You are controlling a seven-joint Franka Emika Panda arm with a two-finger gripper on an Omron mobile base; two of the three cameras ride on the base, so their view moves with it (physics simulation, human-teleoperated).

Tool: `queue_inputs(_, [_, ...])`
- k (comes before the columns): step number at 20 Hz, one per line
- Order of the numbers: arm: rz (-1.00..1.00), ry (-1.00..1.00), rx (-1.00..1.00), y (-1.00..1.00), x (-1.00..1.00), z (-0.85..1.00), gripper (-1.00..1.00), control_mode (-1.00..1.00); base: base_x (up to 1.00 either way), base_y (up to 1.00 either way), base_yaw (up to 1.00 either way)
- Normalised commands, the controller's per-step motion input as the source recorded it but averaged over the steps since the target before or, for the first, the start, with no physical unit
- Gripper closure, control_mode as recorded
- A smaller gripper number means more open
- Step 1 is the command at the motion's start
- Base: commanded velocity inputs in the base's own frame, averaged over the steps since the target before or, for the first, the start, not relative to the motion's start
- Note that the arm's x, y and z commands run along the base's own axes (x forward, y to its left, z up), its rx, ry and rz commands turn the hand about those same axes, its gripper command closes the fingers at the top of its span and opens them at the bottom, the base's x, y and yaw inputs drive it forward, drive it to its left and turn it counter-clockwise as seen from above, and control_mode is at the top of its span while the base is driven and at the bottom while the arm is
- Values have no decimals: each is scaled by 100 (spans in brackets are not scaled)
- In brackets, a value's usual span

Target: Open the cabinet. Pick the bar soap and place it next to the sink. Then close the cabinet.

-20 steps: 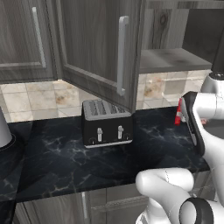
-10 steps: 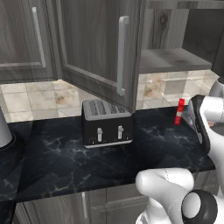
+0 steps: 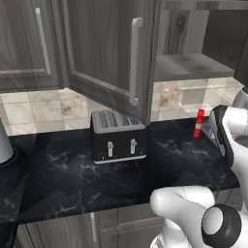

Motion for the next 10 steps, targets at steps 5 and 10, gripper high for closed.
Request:
queue_inputs(5, [8, 2, 0, 0, 38, -22, 100, -100, 0, 0, 0])
queue_inputs(10, [1, 4, 0, 0, 34, -21, 100, -100, 0, 0, 0])
